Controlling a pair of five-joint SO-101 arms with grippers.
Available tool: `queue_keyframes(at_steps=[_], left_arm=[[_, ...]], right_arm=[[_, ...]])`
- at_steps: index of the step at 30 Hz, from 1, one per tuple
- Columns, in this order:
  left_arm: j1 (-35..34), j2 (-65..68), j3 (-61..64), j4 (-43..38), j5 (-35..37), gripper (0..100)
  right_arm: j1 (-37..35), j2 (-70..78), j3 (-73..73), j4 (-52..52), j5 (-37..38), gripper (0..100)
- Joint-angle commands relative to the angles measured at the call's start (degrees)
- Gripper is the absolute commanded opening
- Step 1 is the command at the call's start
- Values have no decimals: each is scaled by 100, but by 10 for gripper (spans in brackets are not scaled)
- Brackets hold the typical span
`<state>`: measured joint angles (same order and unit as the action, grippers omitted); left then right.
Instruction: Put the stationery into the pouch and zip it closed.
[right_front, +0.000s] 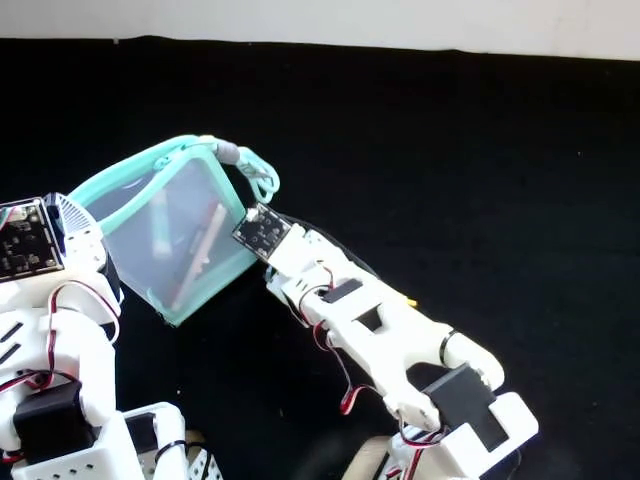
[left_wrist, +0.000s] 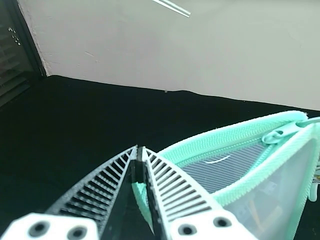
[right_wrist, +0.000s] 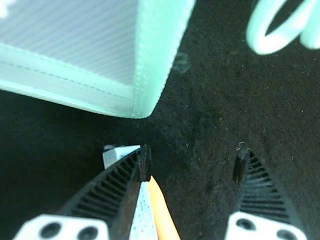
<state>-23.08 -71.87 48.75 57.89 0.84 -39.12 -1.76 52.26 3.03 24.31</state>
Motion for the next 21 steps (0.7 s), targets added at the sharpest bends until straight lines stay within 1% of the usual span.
queue_keyframes(at_steps=[1,4,6,8,10,11,12,14,21], left_arm=[[-31,180,215,53,-44,8],[-31,180,215,53,-44,8],[-31,180,215,53,-44,8],[-31,180,215,53,-44,8],[-31,180,215,53,-44,8],[-31,180,215,53,-44,8],[-31,180,215,53,-44,8],[-31,180,215,53,-44,8],[-31,180,224,53,-44,8]], right_arm=[[-84,13,-84,-31,70,277],[-198,40,-48,-22,132,277],[-286,48,-22,-22,484,250],[-303,48,22,-22,642,161],[-303,48,40,-22,642,24],[-295,48,48,-22,642,0],[-295,40,57,-22,642,23],[-295,22,57,-22,642,2],[-268,-4,40,-22,633,6]])
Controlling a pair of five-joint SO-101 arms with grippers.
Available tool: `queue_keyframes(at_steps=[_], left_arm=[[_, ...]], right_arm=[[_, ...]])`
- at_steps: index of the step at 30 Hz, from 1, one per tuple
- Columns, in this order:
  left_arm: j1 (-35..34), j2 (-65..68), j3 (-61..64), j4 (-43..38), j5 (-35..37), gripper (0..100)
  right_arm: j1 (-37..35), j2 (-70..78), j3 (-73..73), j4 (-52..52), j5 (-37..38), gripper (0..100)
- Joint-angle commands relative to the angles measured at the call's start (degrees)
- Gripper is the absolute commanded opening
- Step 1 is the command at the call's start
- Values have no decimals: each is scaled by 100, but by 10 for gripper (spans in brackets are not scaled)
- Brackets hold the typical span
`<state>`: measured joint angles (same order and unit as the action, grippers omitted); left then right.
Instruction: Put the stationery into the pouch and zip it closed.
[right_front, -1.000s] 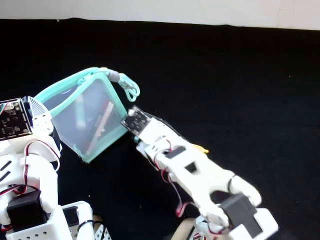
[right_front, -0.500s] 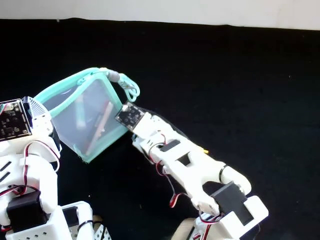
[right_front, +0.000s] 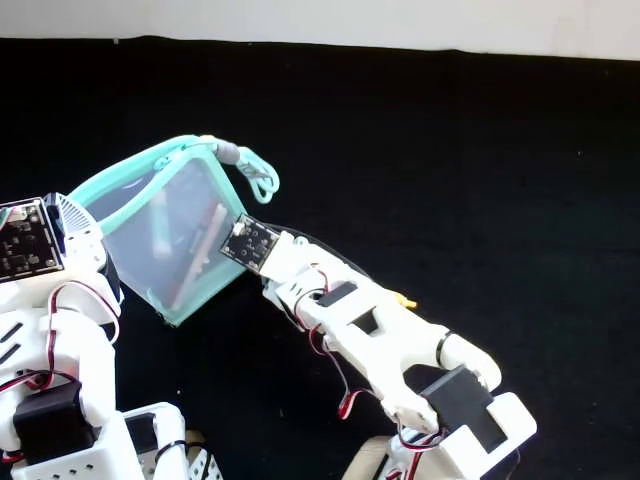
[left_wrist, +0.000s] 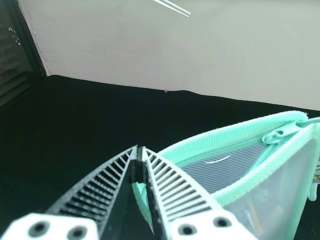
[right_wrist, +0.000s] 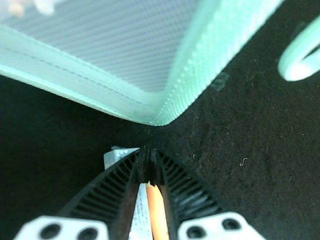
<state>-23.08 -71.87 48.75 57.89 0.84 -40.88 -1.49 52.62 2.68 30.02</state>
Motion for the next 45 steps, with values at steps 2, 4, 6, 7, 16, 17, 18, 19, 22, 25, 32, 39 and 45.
queue_keyframes(at_steps=[2,4,6,7,16,17,18,19,22,25,32,39,45], left_arm=[[-31,180,224,53,-44,8],[-31,180,224,53,-44,8],[-31,180,224,53,-44,8],[-31,180,224,53,-44,8],[-31,180,224,53,-44,8],[-31,180,224,53,-44,8],[-31,180,224,53,-44,8],[-31,180,224,53,-44,8],[-31,180,224,62,-44,8],[-31,180,233,62,-44,8],[-31,180,233,62,-44,8],[-31,180,233,62,-44,8],[-31,180,233,62,-44,8]], right_arm=[[-40,-48,4,13,26,6],[31,-198,40,22,-149,6],[75,-549,66,251,-220,6],[75,-752,48,505,-229,6],[-48,-1156,31,1226,-782,259],[-48,-1059,4,1226,-791,295],[-48,-936,4,1226,-791,307],[-48,-813,-13,1226,-791,304],[-57,-400,-215,1024,-809,300],[-57,-31,-541,1015,-809,300],[-57,470,-813,1024,-791,193],[-57,365,-787,1024,-791,3],[-66,338,-804,1393,-791,7]])
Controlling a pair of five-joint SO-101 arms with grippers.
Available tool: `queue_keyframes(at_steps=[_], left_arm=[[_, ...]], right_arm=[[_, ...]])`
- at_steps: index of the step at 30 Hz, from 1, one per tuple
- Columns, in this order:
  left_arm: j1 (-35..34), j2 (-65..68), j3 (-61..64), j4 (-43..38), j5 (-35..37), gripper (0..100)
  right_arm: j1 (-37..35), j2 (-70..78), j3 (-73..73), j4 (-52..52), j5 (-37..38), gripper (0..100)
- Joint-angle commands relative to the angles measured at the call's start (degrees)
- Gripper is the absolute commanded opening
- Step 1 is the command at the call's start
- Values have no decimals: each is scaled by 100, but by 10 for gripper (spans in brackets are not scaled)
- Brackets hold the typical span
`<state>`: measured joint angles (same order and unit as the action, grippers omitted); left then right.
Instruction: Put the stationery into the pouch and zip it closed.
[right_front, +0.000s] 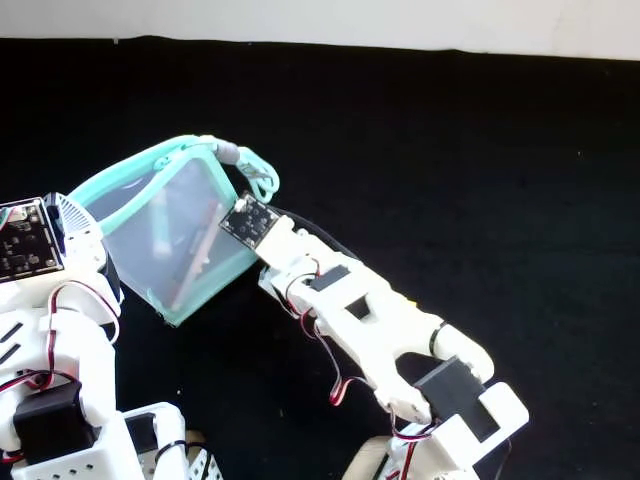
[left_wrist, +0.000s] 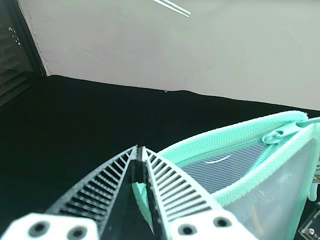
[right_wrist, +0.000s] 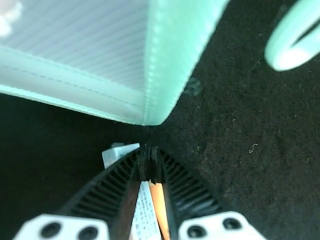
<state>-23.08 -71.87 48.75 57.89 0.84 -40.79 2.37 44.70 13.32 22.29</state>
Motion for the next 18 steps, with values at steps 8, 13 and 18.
queue_keyframes(at_steps=[8,13,18], left_arm=[[-31,180,233,62,-44,8],[-31,180,233,62,-44,8],[-31,180,233,62,-44,8]], right_arm=[[-127,-1165,374,1051,-44,7],[-462,-1763,857,1059,-185,94],[-523,-1868,919,1068,-721,271]])
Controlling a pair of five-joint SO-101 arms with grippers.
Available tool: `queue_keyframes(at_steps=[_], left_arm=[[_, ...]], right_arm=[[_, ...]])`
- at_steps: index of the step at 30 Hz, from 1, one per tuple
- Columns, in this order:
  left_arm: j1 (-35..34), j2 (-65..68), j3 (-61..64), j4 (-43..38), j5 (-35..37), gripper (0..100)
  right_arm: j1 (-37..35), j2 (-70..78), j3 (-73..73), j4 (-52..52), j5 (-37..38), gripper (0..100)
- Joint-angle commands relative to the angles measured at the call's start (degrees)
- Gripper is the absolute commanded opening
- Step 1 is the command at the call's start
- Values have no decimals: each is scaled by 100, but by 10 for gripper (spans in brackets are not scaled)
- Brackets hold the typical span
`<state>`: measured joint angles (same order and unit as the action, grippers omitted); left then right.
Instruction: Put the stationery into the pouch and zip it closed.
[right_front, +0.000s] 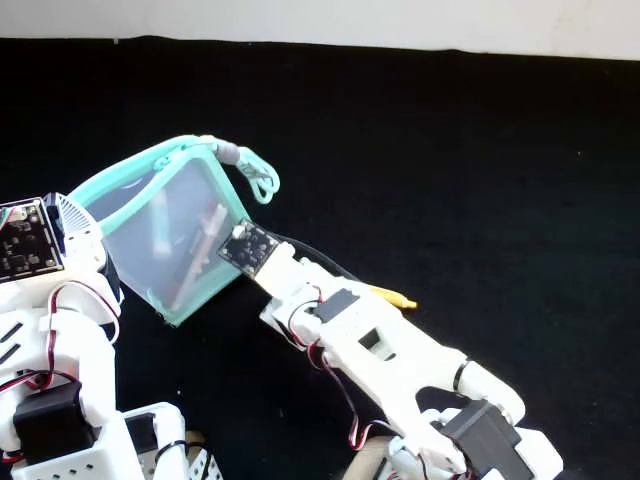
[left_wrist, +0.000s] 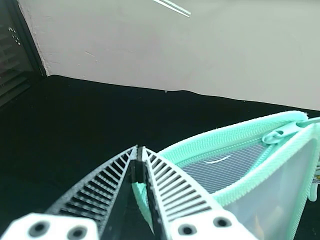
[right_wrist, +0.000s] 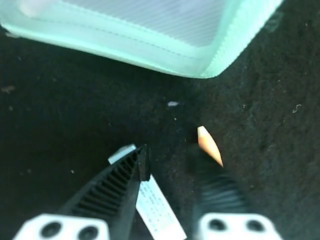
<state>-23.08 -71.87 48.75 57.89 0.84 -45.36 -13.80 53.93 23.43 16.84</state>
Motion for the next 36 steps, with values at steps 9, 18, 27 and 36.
queue_keyframes(at_steps=[9,18,27,36], left_arm=[[-31,180,418,53,-53,8],[-22,180,418,53,-53,8],[-22,180,418,53,-53,8],[-22,180,418,53,-53,8]], right_arm=[[-40,-277,-13,374,-607,263],[-57,-1121,-48,620,-1108,263],[-198,-1473,4,1516,70,263],[-725,-989,470,936,141,263]])
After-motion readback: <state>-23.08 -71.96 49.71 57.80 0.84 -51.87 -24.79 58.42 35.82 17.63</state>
